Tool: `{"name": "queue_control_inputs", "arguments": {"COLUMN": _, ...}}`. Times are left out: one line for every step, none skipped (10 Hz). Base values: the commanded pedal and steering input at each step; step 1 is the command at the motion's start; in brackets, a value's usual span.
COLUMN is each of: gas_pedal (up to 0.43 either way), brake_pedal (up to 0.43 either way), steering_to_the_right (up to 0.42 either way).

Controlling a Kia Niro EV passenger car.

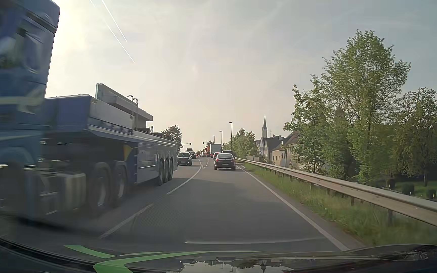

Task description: Follow the waypoints while adhering to traffic rules and regulations

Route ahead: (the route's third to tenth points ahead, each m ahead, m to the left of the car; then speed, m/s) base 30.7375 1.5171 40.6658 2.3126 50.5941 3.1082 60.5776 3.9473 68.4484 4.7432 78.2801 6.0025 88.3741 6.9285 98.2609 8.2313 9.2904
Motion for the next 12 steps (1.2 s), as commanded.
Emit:
{"name": "queue_control_inputs", "arguments": {"gas_pedal": 0.150, "brake_pedal": 0.000, "steering_to_the_right": 0.000}}
{"name": "queue_control_inputs", "arguments": {"gas_pedal": 0.150, "brake_pedal": 0.000, "steering_to_the_right": 0.000}}
{"name": "queue_control_inputs", "arguments": {"gas_pedal": 0.150, "brake_pedal": 0.000, "steering_to_the_right": 0.000}}
{"name": "queue_control_inputs", "arguments": {"gas_pedal": 0.150, "brake_pedal": 0.000, "steering_to_the_right": 0.000}}
{"name": "queue_control_inputs", "arguments": {"gas_pedal": 0.150, "brake_pedal": 0.000, "steering_to_the_right": 0.000}}
{"name": "queue_control_inputs", "arguments": {"gas_pedal": 0.138, "brake_pedal": 0.000, "steering_to_the_right": 0.000}}
{"name": "queue_control_inputs", "arguments": {"gas_pedal": 0.130, "brake_pedal": 0.000, "steering_to_the_right": 0.000}}
{"name": "queue_control_inputs", "arguments": {"gas_pedal": 0.130, "brake_pedal": 0.000, "steering_to_the_right": -0.001}}
{"name": "queue_control_inputs", "arguments": {"gas_pedal": 0.118, "brake_pedal": 0.000, "steering_to_the_right": -0.001}}
{"name": "queue_control_inputs", "arguments": {"gas_pedal": 0.110, "brake_pedal": 0.000, "steering_to_the_right": -0.001}}
{"name": "queue_control_inputs", "arguments": {"gas_pedal": 0.098, "brake_pedal": 0.000, "steering_to_the_right": 0.000}}
{"name": "queue_control_inputs", "arguments": {"gas_pedal": 0.087, "brake_pedal": 0.000, "steering_to_the_right": -0.001}}
